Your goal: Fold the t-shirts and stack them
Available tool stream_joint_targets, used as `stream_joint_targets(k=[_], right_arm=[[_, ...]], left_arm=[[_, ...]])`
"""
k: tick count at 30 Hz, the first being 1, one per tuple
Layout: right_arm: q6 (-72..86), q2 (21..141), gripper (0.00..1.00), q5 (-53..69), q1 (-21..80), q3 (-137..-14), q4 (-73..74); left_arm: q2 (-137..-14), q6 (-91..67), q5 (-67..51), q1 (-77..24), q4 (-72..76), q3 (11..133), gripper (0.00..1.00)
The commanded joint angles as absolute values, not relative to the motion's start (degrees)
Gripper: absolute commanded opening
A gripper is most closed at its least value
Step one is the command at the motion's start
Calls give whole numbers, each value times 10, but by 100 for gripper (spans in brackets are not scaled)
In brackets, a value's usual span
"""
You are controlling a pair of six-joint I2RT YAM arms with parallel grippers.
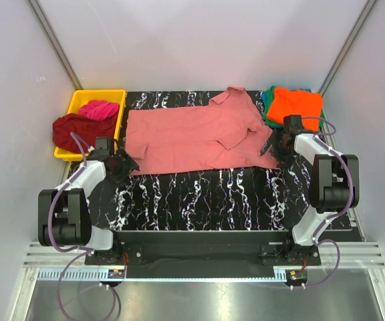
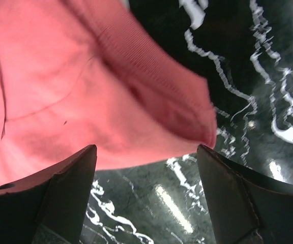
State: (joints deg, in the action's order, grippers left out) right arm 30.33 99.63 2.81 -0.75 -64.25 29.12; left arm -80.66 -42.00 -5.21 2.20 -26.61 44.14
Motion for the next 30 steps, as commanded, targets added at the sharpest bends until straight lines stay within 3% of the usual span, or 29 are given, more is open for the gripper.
stream_joint_targets(k=[1,16,22,26,27,28,29,30], right_arm=[[308,1007,85,41,-27,-639,255],[325,970,81,40,-40,-570,230],[329,989,72,44,-40,-572,219],[332,997,53,37,-40,-578,208],[334,998,46,36,-40,-581,207],[336,998,28,35,-40,-587,207],[336,996,20,33,-40,-590,208],[337,988,14,32,-40,-592,210]], left_arm=[[-807,-441,-28,21,-203,434,79],[-860,-468,-3,15,-168,451,75],[-875,-480,-2,14,-145,451,70],[-886,-479,14,12,-137,458,55],[-885,-481,19,13,-137,459,42],[-884,-482,25,13,-138,461,34],[-882,-482,26,13,-138,463,25],[-881,-482,26,13,-139,467,9]])
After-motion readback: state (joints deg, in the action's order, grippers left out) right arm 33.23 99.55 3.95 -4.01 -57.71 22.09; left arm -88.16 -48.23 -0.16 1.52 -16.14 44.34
